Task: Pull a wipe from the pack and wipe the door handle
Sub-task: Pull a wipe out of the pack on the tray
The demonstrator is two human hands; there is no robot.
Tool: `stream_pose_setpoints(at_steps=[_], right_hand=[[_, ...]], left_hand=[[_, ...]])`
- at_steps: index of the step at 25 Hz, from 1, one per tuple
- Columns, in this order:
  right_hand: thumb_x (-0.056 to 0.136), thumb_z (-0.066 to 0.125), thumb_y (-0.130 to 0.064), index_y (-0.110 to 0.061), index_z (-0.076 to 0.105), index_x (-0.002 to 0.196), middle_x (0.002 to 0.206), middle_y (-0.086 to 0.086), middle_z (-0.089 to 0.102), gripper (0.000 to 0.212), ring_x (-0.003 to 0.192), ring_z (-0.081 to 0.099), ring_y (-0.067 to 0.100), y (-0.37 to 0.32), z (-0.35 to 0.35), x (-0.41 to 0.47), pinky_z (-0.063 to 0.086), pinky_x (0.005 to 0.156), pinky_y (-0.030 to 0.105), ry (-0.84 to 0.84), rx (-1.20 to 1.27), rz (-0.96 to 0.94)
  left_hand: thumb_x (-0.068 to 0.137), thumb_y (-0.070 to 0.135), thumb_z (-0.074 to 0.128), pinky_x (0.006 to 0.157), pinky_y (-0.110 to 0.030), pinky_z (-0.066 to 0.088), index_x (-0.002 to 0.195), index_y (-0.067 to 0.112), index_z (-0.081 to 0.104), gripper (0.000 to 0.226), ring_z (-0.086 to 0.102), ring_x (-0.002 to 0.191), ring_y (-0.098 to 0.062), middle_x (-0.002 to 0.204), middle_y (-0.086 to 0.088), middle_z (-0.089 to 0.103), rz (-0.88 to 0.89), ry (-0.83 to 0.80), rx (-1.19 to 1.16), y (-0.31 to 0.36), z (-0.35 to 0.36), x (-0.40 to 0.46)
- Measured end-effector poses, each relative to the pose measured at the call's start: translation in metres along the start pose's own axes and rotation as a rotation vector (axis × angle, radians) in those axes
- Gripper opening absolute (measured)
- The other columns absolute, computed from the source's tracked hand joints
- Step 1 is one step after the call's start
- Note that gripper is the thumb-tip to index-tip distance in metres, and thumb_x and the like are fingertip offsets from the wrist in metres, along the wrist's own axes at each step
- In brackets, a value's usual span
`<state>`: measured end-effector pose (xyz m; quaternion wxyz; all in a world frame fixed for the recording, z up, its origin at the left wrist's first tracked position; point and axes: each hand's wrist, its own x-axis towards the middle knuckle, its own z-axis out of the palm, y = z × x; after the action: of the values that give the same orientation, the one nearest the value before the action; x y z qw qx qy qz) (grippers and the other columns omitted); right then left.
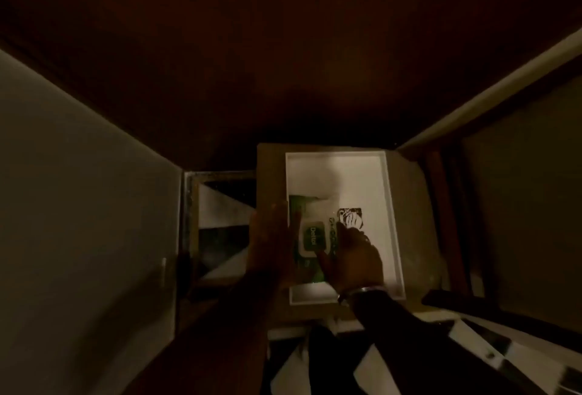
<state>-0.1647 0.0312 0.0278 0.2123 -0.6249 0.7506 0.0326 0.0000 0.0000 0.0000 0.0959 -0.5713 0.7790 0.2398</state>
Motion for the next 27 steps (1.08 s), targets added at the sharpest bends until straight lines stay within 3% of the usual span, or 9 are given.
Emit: stream_pose_setpoints(at_steps=[2, 4, 8, 13, 16, 19, 22, 24, 27], right_hand=[[0.089, 0.056, -0.058, -0.017, 0.053, 0.134, 0.119, 0.007, 0.061, 0.061, 0.106, 0.061, 0.027, -0.002, 0.033, 0.013, 0.053, 0.085, 0.037, -0.058, 0.185, 0.125], [0.084, 0.064, -0.059, -0.015, 0.05, 0.129, 0.12, 0.008, 0.055, 0.064, 0.108, 0.057, 0.028, -0.007, 0.049, 0.023, 0.053, 0.086, 0.04, -0.092, 0.277, 0.205], [0.062, 0.082, -0.06, -0.014, 0.046, 0.124, 0.121, 0.007, 0.051, 0.086, 0.107, 0.055, 0.027, -0.02, 0.069, 0.042, 0.055, 0.086, 0.043, 0.013, 0.337, 0.341], [0.077, 0.056, -0.062, -0.008, 0.055, 0.119, 0.108, 0.008, 0.057, 0.069, 0.097, 0.059, 0.029, -0.018, 0.074, 0.037, 0.055, 0.078, 0.038, 0.102, 0.385, 0.278], [0.1, 0.046, -0.032, -0.006, 0.069, 0.099, 0.084, 0.005, 0.058, 0.034, 0.09, 0.062, 0.036, 0.017, 0.067, 0.038, 0.047, 0.063, 0.024, 0.218, 1.156, 0.623], [0.101, 0.051, -0.01, -0.012, 0.067, 0.098, 0.105, 0.015, 0.062, 0.016, 0.098, 0.06, 0.034, 0.048, 0.062, 0.039, 0.052, 0.062, 0.031, 0.123, 1.586, 0.857], [0.101, 0.049, -0.011, -0.013, 0.064, 0.106, 0.111, 0.014, 0.063, 0.016, 0.099, 0.062, 0.032, 0.051, 0.056, 0.039, 0.057, 0.06, 0.034, 0.021, 1.681, 0.779], [0.1, 0.051, -0.01, -0.019, 0.064, 0.1, 0.11, 0.012, 0.063, 0.016, 0.099, 0.061, 0.03, 0.051, 0.051, 0.036, 0.059, 0.06, 0.037, 0.024, 1.767, 0.753], [0.098, 0.053, -0.006, -0.012, 0.063, 0.099, 0.121, 0.02, 0.058, 0.012, 0.112, 0.056, 0.038, 0.053, 0.048, 0.037, 0.059, 0.068, 0.043, 0.046, 1.761, 0.76]], left_hand=[[0.058, 0.084, 0.054, 0.105, -0.052, -0.033, 0.149, 0.028, -0.003, 0.121, -0.007, 0.145, -0.034, 0.16, -0.013, 0.0, -0.043, 0.005, -0.017, -0.012, 0.027, 0.017], [0.055, 0.092, 0.043, 0.107, -0.06, -0.025, 0.148, 0.031, -0.009, 0.122, -0.016, 0.143, -0.034, 0.159, -0.013, -0.013, -0.022, 0.013, 0.075, -0.025, 0.039, 0.027], [0.051, 0.097, 0.034, 0.106, -0.064, -0.02, 0.148, 0.033, -0.007, 0.122, -0.015, 0.143, -0.036, 0.157, -0.014, -0.015, 0.022, 0.03, 0.066, -0.035, 0.055, 0.031], [0.052, 0.098, 0.03, 0.106, -0.064, -0.02, 0.148, 0.03, -0.005, 0.123, -0.013, 0.144, -0.037, 0.158, -0.018, -0.01, 0.029, 0.053, 0.095, -0.035, 0.05, 0.031], [0.05, 0.099, 0.029, 0.107, -0.066, -0.019, 0.148, 0.031, -0.009, 0.125, -0.014, 0.144, -0.035, 0.157, -0.016, -0.015, 0.027, 0.039, 0.114, -0.035, 0.049, 0.033], [0.052, 0.098, 0.03, 0.106, -0.062, -0.025, 0.148, 0.029, -0.009, 0.125, -0.013, 0.144, -0.035, 0.158, -0.015, -0.012, 0.043, 0.04, 0.163, -0.031, 0.042, 0.032], [0.062, 0.09, 0.038, 0.108, -0.056, -0.024, 0.143, 0.02, 0.027, 0.107, 0.004, 0.145, -0.036, 0.158, -0.018, 0.012, 0.073, 0.134, 0.099, -0.012, 0.026, 0.024], [0.067, 0.084, 0.042, 0.109, -0.049, -0.02, 0.115, 0.02, 0.055, 0.08, 0.019, 0.142, -0.035, 0.151, -0.016, 0.033, 0.012, 0.21, -0.021, 0.011, 0.018, 0.023], [0.074, 0.071, 0.052, 0.11, -0.048, -0.012, 0.089, 0.024, 0.062, 0.05, 0.018, 0.142, -0.032, 0.148, -0.008, 0.038, -0.136, 0.166, -0.133, 0.05, 0.015, 0.031]])
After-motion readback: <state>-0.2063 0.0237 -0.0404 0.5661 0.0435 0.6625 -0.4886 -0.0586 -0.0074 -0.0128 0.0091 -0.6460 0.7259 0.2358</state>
